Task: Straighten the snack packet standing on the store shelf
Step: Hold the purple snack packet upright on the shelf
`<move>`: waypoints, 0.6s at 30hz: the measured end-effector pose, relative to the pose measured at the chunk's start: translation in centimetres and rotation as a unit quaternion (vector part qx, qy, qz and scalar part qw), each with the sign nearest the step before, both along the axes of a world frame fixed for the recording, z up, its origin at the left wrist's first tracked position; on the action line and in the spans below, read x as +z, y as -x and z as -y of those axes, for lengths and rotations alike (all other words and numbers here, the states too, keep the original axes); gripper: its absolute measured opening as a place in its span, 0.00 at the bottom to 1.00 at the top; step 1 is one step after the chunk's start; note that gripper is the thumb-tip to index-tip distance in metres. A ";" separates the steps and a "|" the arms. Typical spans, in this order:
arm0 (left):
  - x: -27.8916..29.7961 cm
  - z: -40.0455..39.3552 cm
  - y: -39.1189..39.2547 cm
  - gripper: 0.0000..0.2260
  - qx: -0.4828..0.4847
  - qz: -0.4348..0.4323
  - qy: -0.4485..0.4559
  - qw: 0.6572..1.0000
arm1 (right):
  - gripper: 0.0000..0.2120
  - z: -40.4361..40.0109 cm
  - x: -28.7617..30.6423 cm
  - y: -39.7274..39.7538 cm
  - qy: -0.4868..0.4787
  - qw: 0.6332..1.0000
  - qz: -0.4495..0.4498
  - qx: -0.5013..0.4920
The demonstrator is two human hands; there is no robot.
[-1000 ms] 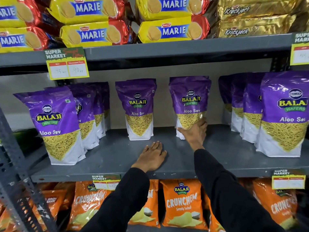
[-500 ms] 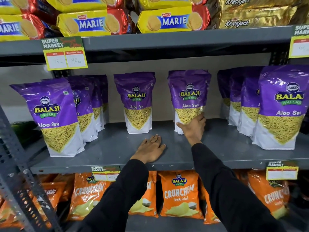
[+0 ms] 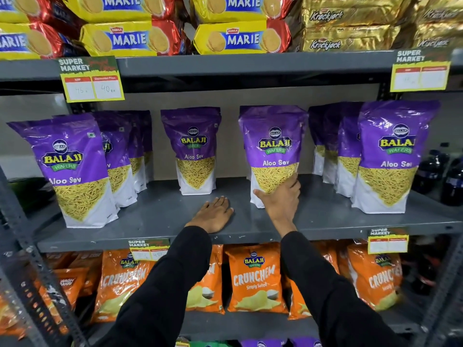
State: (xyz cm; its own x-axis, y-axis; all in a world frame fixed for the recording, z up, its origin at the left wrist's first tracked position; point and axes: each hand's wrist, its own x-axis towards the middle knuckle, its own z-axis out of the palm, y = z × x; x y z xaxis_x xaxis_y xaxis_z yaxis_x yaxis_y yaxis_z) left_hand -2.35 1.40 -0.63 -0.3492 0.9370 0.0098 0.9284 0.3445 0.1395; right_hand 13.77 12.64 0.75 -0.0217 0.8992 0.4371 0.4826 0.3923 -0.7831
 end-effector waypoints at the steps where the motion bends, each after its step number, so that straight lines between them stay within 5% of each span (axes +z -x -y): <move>1: 0.0 0.1 -0.1 0.28 -0.001 -0.001 -0.001 1.000 | 0.64 0.3 -0.1 -0.4 -0.002 1.000 -0.002 0.001; 18: 1.0 0.5 -2.1 0.25 0.016 -0.004 -0.041 0.999 | 0.61 3.6 -0.4 -4.7 -0.044 0.999 -0.017 -0.015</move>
